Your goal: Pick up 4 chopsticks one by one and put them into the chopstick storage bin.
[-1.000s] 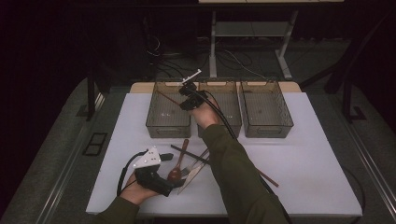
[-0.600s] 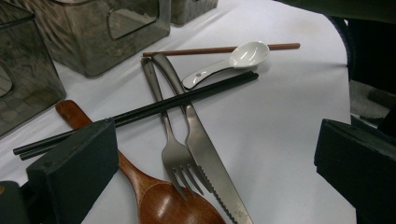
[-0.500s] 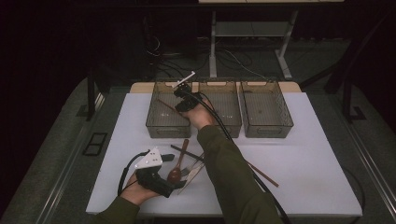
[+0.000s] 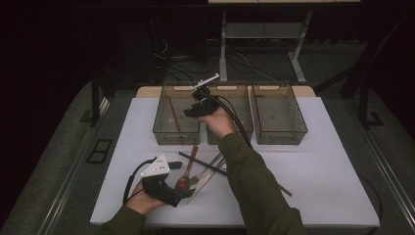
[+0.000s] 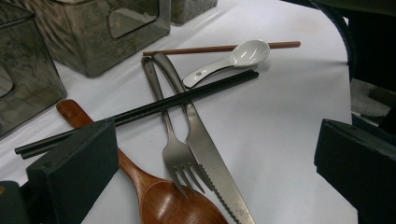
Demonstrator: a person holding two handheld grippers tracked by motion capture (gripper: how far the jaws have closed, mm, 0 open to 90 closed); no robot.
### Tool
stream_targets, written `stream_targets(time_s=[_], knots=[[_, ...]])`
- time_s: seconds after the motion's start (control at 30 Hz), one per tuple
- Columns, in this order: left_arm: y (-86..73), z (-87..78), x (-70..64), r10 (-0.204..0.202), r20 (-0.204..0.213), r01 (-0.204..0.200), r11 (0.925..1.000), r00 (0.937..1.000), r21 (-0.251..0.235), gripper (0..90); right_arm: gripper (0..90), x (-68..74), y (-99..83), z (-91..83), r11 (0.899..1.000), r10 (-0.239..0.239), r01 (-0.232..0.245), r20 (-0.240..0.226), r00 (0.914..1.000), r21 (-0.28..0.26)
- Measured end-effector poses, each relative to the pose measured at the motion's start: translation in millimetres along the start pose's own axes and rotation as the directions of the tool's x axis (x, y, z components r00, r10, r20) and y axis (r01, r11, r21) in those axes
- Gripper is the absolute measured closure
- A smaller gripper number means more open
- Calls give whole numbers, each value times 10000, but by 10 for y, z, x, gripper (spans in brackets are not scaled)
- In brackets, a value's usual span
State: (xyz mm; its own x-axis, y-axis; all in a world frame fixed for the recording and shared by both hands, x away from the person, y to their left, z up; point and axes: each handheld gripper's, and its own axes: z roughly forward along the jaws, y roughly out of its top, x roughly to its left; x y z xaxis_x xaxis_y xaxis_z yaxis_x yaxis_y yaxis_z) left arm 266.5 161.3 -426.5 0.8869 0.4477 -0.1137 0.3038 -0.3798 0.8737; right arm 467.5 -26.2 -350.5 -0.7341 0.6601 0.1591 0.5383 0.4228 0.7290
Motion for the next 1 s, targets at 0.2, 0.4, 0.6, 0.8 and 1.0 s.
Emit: stream_targets(time_s=[0.2,0.4,0.6,0.8,1.0], knots=[[-9,-4,7,-32,-101,32,10000,9999,-59,0,462,-74,-127,-259,9986,3,-25,-410,9992,-535],[-19,-2,21,-47,-201,45,9999,9998,-110,0,410,-147,-284,-498,9976,-212,184,-426,9989,-663],[-23,3,24,-47,-250,46,10000,9997,-63,0,370,-211,-435,-712,9963,-404,388,-192,9990,-768],[-32,-8,35,-135,-317,132,9999,9994,-83,0,342,-251,-603,-875,9945,-623,614,-81,9980,-844],[-29,-14,29,-222,-339,216,9996,9992,-174,0,319,-269,-757,-1036,9934,-738,732,-28,9973,-884]])
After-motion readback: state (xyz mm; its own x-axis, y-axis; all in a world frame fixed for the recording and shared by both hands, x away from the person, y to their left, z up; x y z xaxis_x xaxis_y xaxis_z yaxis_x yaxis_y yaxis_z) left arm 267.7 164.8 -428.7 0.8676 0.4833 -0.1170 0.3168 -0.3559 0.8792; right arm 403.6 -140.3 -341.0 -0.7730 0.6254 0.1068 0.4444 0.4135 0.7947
